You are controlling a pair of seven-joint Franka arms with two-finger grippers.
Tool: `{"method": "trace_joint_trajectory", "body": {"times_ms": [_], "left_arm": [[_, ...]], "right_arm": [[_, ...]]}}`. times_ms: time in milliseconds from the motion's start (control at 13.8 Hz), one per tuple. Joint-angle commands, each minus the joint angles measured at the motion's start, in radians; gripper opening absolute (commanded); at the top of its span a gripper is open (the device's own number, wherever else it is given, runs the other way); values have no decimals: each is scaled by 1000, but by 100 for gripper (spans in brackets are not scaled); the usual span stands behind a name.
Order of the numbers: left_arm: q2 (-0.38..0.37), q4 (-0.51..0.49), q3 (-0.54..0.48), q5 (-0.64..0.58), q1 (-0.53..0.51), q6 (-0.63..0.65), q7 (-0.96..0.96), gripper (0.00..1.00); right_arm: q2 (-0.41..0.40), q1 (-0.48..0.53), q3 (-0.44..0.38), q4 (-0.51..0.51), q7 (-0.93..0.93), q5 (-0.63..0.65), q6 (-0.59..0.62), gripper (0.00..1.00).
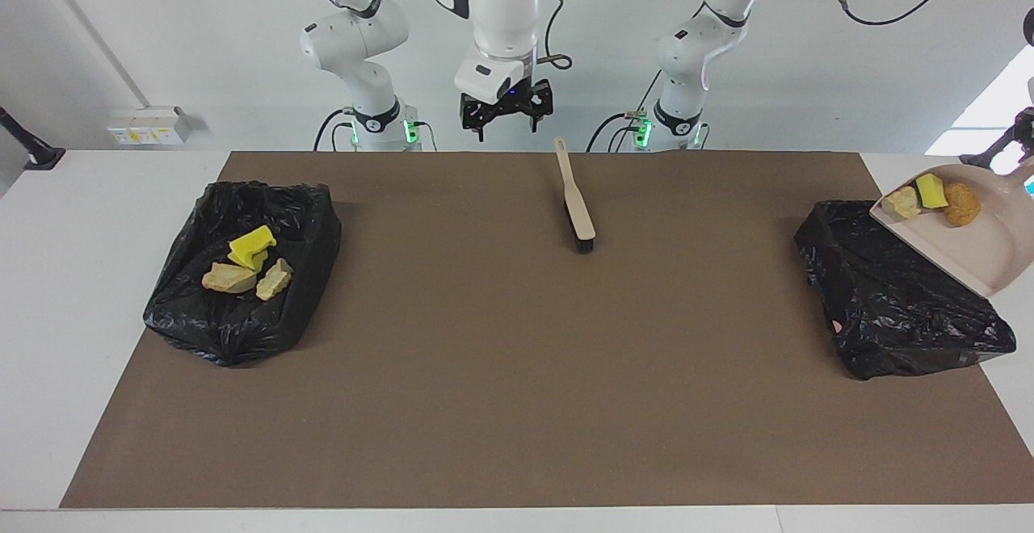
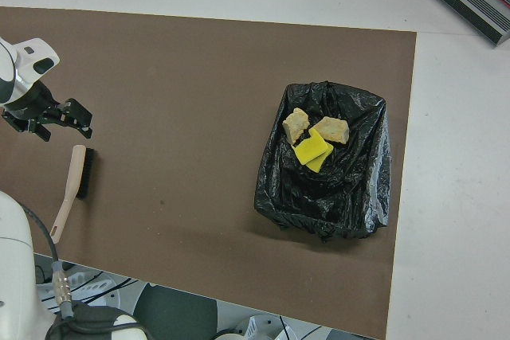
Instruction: Sweep and dump trash in bin
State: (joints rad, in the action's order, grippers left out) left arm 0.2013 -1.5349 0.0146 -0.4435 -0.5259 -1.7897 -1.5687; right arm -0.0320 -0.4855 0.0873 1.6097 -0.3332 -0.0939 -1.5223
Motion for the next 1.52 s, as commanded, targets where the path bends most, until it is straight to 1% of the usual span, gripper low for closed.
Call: {"method": "trace_joint_trajectory", "body": {"times_ms": [0,72,217,290,434,579,724,869,1014,1086,1231,1303,1448], "left_arm": [[75,24,-13,-166,61,-8,-5,0],[82,25,-13,-203,69,-10,-5,0],[82,30,-13,-243,70,-7,-8,0],[82,30,-13,-269,75,6,-8,0],[82,32,-13,-329,127,35,-11,0],[76,33,-13,-334,138,68,-11,0],[67,35,-13,-337,139,93,-13,0],[67,61,-13,-386,165,116,-16,0],[73,116,-12,-409,168,153,-48,0],[73,130,-13,-420,172,154,-68,0],[73,142,-13,-441,187,154,-74,0],[73,150,-13,-457,193,156,-74,0],[72,188,-13,-463,199,153,-103,0]], "right_arm": [[36,125,11,-23,182,11,31,100],[41,166,11,-25,253,23,45,100],[43,215,11,-30,327,86,83,100],[43,237,9,-55,351,104,90,100],[43,309,5,-80,417,103,91,100],[43,372,-1,-80,460,99,91,100],[49,424,-21,-80,467,97,90,100],[49,459,-58,-80,465,94,80,100],[49,473,-80,-79,451,100,71,100],[49,481,-87,-79,445,94,70,100],[49,495,-100,-73,418,97,16,100],[55,507,-106,-68,401,103,13,100],[79,522,-106,-30,381,103,11,100]]}}
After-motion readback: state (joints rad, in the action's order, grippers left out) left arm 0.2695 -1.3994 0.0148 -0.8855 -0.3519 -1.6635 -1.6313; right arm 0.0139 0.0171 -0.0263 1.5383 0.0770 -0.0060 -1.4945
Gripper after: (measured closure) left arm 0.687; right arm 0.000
